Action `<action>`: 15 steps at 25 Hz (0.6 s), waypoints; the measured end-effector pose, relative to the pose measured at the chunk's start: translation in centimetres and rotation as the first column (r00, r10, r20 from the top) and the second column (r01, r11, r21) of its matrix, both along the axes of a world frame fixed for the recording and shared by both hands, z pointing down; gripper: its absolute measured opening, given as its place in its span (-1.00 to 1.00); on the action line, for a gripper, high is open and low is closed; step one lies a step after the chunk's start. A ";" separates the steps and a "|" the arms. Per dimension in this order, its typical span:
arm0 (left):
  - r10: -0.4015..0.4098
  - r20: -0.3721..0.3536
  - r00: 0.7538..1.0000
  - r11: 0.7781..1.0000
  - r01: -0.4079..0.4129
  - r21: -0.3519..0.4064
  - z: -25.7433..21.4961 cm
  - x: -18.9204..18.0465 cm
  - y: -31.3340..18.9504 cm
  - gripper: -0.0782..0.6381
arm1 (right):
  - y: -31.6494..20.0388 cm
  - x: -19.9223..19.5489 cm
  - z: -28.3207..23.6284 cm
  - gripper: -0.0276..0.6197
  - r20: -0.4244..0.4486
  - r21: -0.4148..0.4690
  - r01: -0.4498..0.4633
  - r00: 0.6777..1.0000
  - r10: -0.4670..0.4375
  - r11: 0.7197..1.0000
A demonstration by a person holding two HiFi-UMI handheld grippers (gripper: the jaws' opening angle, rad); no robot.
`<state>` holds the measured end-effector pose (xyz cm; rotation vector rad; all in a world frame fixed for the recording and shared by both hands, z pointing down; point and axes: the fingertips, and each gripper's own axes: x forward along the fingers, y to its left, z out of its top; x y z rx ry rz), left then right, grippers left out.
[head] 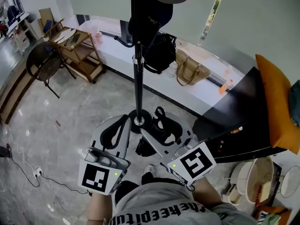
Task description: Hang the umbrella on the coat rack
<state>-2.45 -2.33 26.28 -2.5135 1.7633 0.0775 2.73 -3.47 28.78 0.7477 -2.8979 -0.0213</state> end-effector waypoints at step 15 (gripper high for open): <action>-0.077 0.015 0.997 0.997 0.077 -0.025 0.8 -1.1 -1.2 -0.73 | -2.2 -0.6 1.3 -0.22 0.007 -0.024 0.041 0.999 -0.041 0.999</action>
